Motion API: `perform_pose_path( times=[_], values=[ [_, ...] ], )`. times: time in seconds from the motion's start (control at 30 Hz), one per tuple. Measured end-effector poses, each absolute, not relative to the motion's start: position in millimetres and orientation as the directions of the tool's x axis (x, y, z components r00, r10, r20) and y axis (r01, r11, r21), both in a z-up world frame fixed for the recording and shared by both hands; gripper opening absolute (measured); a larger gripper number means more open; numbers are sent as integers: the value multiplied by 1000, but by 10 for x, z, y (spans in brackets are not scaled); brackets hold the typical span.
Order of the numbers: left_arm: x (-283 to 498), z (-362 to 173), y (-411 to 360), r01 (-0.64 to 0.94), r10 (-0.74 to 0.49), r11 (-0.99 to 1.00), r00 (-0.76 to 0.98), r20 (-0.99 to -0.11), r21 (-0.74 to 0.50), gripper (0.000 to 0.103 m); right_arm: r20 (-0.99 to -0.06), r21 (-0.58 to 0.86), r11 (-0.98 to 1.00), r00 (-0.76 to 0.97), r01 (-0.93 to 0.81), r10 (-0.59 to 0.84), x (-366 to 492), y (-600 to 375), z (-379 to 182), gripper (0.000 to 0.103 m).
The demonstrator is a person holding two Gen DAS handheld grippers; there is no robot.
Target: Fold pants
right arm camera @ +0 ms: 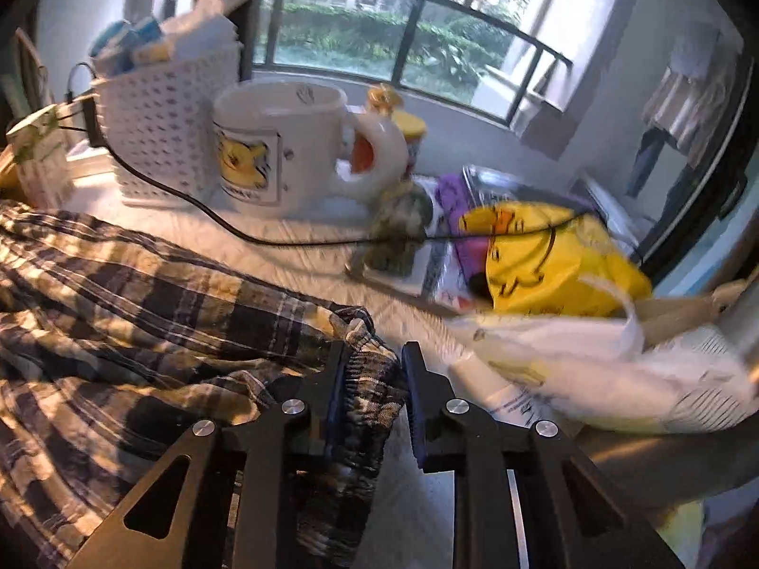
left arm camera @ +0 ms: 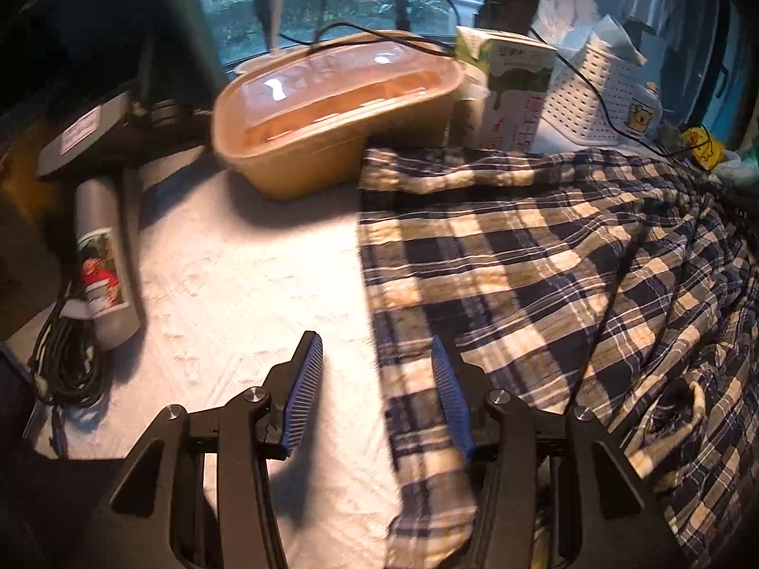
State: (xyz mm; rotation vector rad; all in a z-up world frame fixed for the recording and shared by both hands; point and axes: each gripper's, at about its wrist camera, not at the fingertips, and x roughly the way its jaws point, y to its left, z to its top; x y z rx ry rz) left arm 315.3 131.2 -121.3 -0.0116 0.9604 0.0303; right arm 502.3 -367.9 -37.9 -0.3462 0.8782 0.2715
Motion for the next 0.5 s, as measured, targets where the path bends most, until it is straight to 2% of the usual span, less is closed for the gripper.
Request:
perform_pose_path(
  times=[0.1,0.17,0.3,0.5],
  values=[
    [3042,-1130,1397,-48,22,999,584,-812,-8,48,-783,-165,923,616,-348,92,4937,-3755,-312,38],
    [2951,-1073,1445,-57,26,998,591,-806,-10,48,-773,-136,930,624,-341,115,4852,-3827,-213,63],
    [2731,-1005,1486,-66,28,998,598,-801,-14,48,-757,-74,935,630,-346,173,4507,-4010,26,65],
    [2333,-925,1270,-14,-6,1000,616,-788,-18,48,-759,-85,922,624,-377,185,3828,-4121,160,65]
  ],
)
